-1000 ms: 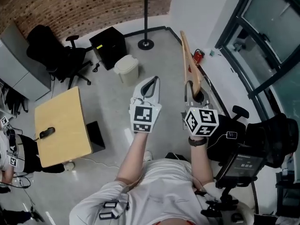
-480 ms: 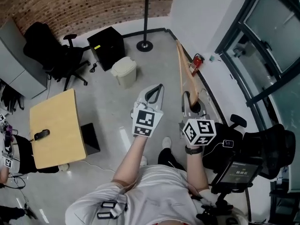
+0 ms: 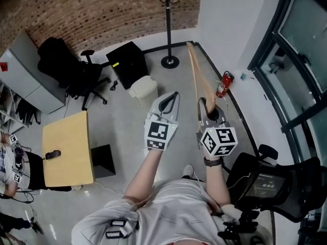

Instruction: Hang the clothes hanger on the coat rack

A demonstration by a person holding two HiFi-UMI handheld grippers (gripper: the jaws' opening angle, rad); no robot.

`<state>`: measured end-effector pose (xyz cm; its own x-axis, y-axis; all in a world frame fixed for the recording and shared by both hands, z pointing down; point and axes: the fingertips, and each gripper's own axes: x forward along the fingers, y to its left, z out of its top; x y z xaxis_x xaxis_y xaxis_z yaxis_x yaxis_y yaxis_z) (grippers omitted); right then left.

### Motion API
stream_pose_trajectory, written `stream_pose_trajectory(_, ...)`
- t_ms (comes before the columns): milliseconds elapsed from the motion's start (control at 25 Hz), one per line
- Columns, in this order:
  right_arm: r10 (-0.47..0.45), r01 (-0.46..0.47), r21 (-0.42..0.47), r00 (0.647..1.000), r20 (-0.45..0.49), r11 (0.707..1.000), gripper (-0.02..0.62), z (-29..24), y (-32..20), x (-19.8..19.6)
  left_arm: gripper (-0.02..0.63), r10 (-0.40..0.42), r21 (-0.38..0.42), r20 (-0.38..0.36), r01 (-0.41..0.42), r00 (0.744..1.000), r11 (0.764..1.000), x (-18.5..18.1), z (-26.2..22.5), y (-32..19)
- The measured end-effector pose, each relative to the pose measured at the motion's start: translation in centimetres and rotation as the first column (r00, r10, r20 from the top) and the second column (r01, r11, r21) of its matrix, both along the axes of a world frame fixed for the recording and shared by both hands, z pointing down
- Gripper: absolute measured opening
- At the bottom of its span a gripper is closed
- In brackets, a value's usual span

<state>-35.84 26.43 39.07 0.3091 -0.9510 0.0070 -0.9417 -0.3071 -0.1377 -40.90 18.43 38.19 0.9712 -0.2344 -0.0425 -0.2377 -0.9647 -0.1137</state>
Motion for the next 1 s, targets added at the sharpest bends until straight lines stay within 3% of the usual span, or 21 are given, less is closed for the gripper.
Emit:
stream_pose_trajectory(120, 0.006, -0.006, -0.001, 1.0, 0.031, 1.0, 0.006, 0.5, 1.0, 3.5, 0.0, 0.013, 0.029, 0.029, -0.014, 1.0, 0.999, 4.6, 0.6, 1.3)
stream_pose_trajectory(280, 0.073, -0.081, 0.038, 0.982, 0.175, 0.996, 0.006, 2.1, 4.5, 9.9, 0.001, 0.059, 0.031, 0.079, -0.062, 0.995, 0.998, 10.5, 2.7, 4.6)
stream_pose_trajectory(400, 0.143, -0.148, 0.002, 0.961, 0.236, 0.989, 0.006, 4.1, 5.8, 13.9, 0.002, 0.098, 0.01, 0.108, -0.099, 0.989, 0.995, 14.0, 3.9, 6.2)
stream_pose_trajectory(480, 0.142, -0.139, -0.029, 0.954, 0.265, 0.99, 0.006, 5.2, 5.7, 14.4, 0.002, 0.1, -0.013, 0.11, -0.1, 0.989, 0.995, 15.0, 4.1, 6.2)
stream_pose_trajectory(600, 0.149, -0.146, -0.032, 0.958, 0.247, 0.989, 0.006, 5.6, 5.8, 15.9, 0.002, 0.101, -0.029, 0.106, -0.098, 0.989, 0.995, 16.7, 4.3, 5.8)
stream_pose_trajectory(840, 0.236, -0.228, -0.061, 0.947, 0.216, 0.972, 0.006, 6.7, 6.2, 22.8, 0.0, 0.042, -0.08, 0.181, -0.028, 0.982, 0.996, 22.2, 8.1, 2.3)
stream_pose_trajectory(1000, 0.285, -0.265, -0.118, 0.934, 0.215, 0.957, 0.005, 8.1, 4.7, 27.9, 0.0, 0.016, -0.116, 0.163, 0.003, 0.987, 0.993, 28.1, 8.3, -1.2)
